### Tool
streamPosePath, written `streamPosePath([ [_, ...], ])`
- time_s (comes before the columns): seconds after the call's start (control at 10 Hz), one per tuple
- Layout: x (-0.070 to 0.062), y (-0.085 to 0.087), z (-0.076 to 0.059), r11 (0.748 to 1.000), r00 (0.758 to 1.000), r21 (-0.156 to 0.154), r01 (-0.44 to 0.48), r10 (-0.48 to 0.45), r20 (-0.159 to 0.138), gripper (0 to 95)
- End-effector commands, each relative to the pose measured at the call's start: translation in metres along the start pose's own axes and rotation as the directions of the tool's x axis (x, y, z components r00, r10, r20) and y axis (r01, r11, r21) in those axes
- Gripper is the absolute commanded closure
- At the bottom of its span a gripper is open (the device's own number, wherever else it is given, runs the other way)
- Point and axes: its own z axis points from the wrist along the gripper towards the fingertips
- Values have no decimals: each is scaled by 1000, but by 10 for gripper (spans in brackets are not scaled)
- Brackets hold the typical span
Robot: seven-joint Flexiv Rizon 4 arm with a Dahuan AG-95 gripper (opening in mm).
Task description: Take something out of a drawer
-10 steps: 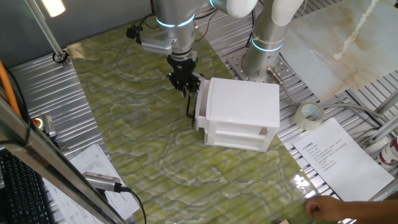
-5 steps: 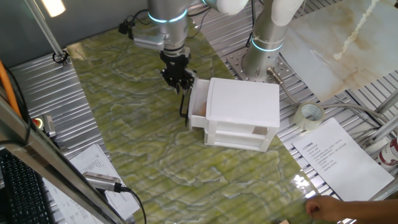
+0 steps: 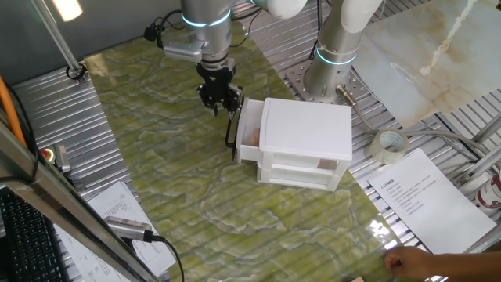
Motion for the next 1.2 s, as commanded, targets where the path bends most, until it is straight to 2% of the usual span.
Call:
streamPosePath([
  [0.1,-2,0,0,1000,1000,-1,-1,1,-1,570],
  [0.5,-3,-2,-1,1000,1000,6,1,-1,-3,570],
  [0.6,-3,-2,-4,1000,1000,6,3,-3,-4,760],
  [0.7,-3,-3,-7,1000,1000,8,7,-7,-7,760],
  [0.8,-2,-3,-11,1000,1000,9,8,-8,-12,570],
  [0.9,-1,-1,-14,1000,1000,0,-2,2,-16,570],
  [1.1,-3,19,-28,998,998,-17,-59,59,-29,950],
  [1.2,-3,28,-32,997,996,-26,-79,78,-33,950],
])
